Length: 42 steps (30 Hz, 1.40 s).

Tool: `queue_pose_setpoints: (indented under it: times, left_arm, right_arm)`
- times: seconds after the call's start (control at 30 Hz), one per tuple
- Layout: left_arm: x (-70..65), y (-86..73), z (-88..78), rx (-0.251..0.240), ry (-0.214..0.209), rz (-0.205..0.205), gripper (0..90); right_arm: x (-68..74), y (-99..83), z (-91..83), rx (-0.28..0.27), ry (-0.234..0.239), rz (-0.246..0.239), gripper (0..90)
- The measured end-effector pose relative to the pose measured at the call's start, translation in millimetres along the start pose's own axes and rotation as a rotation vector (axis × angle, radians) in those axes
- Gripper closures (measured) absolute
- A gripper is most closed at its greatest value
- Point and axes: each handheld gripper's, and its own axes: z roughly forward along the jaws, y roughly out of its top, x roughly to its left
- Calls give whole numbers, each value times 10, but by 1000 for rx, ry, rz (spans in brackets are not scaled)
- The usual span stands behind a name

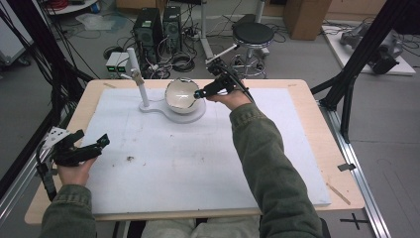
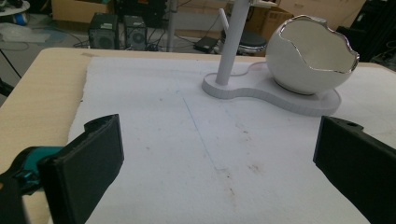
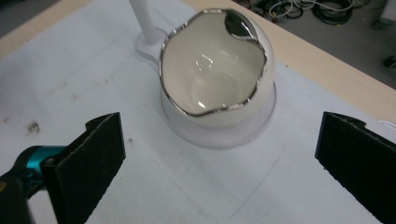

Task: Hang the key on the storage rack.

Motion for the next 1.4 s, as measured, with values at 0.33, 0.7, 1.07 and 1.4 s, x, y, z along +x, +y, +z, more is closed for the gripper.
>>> queue_pose_setpoints:
  times: [0.33,0.7,1.07,1.4]
  left_arm:
    - [6,1,-5,3,3,-3,22]
    - [3,2,-9,3,6,-1,22]
    - [-5,-2,-2,14,-1,-4,22]
    - [-6,-3,-2,18,-1,-1,22]
  right_arm:
    - [-132,-264,-199,-35,5,29,6]
    - [-158,-493,-356,-53,-12,34,6]
    - [-252,-703,-417,-65,-22,64,6]
    - [-368,-946,-443,-80,-27,115,6]
